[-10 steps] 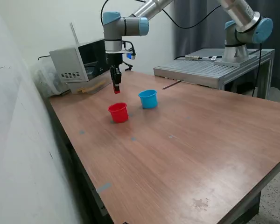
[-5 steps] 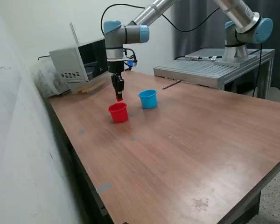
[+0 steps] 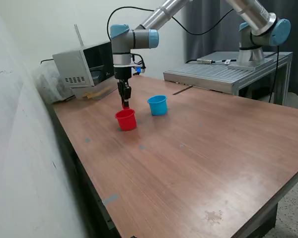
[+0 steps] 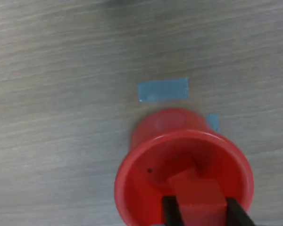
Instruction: Place red objects in the red bin, and blue objects in the blue bin.
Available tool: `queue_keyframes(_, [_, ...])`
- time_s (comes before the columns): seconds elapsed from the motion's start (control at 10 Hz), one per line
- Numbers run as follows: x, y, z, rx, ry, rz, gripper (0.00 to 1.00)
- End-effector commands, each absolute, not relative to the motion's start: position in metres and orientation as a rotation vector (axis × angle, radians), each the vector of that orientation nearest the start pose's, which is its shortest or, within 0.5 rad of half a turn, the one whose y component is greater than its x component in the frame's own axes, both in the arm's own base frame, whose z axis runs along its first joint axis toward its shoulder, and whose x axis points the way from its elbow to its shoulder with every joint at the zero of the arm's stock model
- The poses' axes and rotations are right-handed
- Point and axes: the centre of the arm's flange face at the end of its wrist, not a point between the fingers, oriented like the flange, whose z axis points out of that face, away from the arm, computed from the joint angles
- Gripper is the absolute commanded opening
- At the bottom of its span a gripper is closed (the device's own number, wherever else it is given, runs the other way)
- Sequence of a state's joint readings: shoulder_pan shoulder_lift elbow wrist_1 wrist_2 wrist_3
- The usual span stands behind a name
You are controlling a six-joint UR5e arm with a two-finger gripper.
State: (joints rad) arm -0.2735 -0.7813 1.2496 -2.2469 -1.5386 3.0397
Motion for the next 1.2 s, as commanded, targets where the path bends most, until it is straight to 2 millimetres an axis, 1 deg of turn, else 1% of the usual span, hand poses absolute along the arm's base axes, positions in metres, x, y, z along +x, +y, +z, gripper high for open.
queue_keyframes(0.0, [-0.778, 0.076, 0.207, -2.115, 2.501, 0.252, 1.0])
queue_keyframes(0.1, [-0.777, 0.073, 0.205, -2.121, 2.493, 0.245, 1.0])
queue_keyframes(0.2, [-0.776, 0.072, 0.21, -2.126, 2.488, 0.245, 1.0])
queue_keyframes(0.3, [-0.773, 0.07, 0.231, -2.134, 2.493, 0.279, 1.0])
queue_keyframes(0.4, [-0.76, 0.048, 0.258, -2.168, 2.475, 0.301, 1.0])
queue_keyframes(0.5, [-0.741, 0.011, 0.301, -2.213, 2.432, 0.296, 1.0])
queue_keyframes(0.6, [-0.712, -0.018, 0.346, -2.236, 2.394, 0.24, 1.0])
queue_keyframes(0.7, [-0.674, -0.062, 0.394, -2.254, 2.36, 0.193, 1.0])
queue_keyframes(0.8, [-0.63, -0.09, 0.441, -2.215, 2.378, 0.167, 1.0])
queue_keyframes(0.9, [-0.583, -0.12, 0.483, -2.201, 2.358, 0.173, 1.0])
queue_keyframes(1.0, [-0.526, -0.161, 0.521, -2.192, 2.28, 0.191, 1.0])
queue_keyframes(1.1, [-0.487, -0.186, 0.539, -2.189, 2.236, 0.175, 1.0])
